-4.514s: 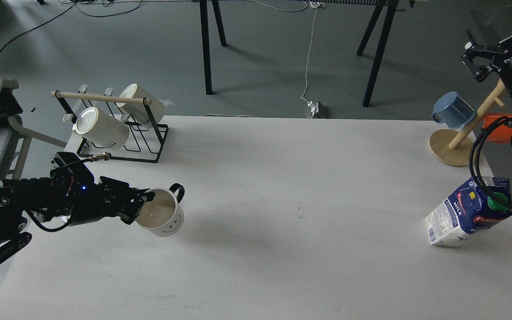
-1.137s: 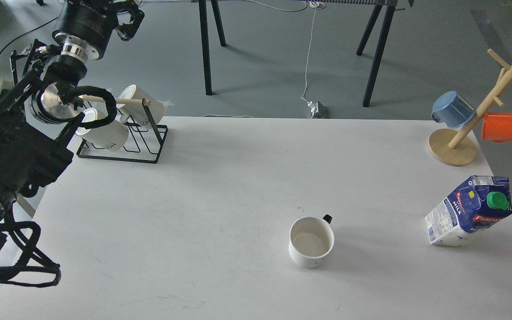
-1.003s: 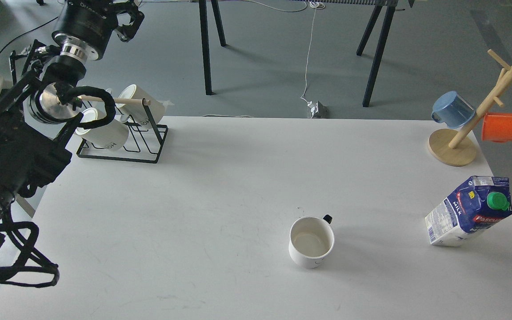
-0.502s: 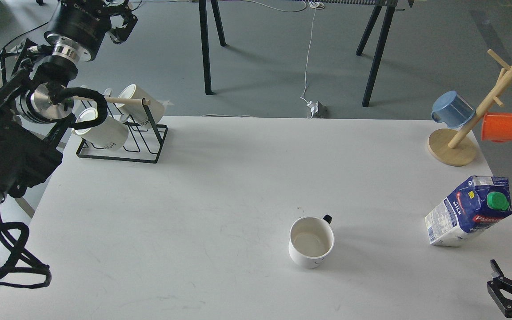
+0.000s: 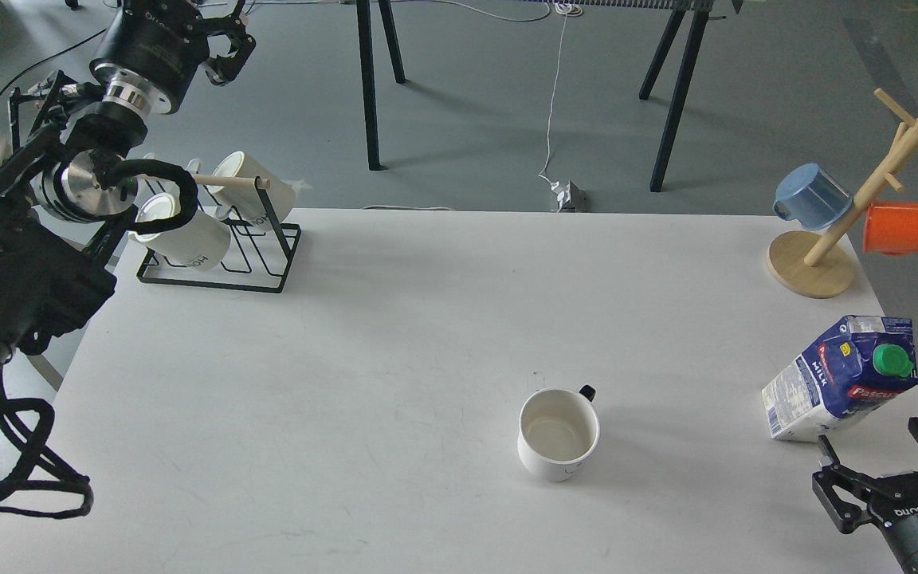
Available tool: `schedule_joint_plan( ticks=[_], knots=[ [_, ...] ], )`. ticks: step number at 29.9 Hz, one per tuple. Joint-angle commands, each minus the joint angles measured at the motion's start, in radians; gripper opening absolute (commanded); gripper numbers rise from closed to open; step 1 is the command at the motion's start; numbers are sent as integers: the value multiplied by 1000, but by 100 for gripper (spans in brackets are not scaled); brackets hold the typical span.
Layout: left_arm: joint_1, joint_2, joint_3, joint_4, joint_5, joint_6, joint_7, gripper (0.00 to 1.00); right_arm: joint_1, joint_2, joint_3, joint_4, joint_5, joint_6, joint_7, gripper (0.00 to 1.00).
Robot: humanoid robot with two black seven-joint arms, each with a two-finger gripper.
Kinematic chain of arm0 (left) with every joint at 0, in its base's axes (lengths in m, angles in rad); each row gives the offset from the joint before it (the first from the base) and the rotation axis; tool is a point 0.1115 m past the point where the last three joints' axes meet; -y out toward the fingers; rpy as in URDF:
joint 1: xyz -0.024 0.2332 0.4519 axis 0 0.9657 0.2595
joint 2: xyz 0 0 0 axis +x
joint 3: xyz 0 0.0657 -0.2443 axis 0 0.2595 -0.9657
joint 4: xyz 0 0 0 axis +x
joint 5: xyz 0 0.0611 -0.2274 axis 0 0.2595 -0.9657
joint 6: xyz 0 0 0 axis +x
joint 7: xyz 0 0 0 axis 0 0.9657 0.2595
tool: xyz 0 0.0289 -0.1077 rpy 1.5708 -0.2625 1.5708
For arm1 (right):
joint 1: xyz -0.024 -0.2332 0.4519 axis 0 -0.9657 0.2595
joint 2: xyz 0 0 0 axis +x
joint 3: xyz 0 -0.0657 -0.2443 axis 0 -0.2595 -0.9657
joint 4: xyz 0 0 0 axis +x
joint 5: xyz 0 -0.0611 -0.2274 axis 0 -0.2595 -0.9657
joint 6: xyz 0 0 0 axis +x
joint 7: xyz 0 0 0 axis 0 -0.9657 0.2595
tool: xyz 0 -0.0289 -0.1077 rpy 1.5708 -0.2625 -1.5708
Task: Place cup and milk with both arms
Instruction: 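Move the right gripper to the milk carton and grasp it, then slide the milk carton with the right gripper next to the white mug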
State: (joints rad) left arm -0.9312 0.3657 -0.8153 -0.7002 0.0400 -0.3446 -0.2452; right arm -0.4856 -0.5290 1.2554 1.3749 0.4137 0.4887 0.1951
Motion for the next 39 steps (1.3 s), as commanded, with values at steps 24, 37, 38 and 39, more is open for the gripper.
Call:
schedule_joint_plan(
  ticks=[24, 37, 38, 39],
  knots=[
    [-15, 2, 1, 4, 0, 12, 6, 100, 134, 43, -2, -73, -4, 0, 1, 95],
    [-17, 4, 1, 25, 1, 27, 7, 100, 186, 73, -7, -86, -13, 0, -2, 59],
    [-18, 6, 1, 25, 0, 27, 6, 100, 182, 75, -11, -82, -19, 0, -2, 56],
    [-18, 6, 1, 25, 0, 27, 6, 100, 179, 78, -20, -73, -24, 0, 0, 54]
  ],
)
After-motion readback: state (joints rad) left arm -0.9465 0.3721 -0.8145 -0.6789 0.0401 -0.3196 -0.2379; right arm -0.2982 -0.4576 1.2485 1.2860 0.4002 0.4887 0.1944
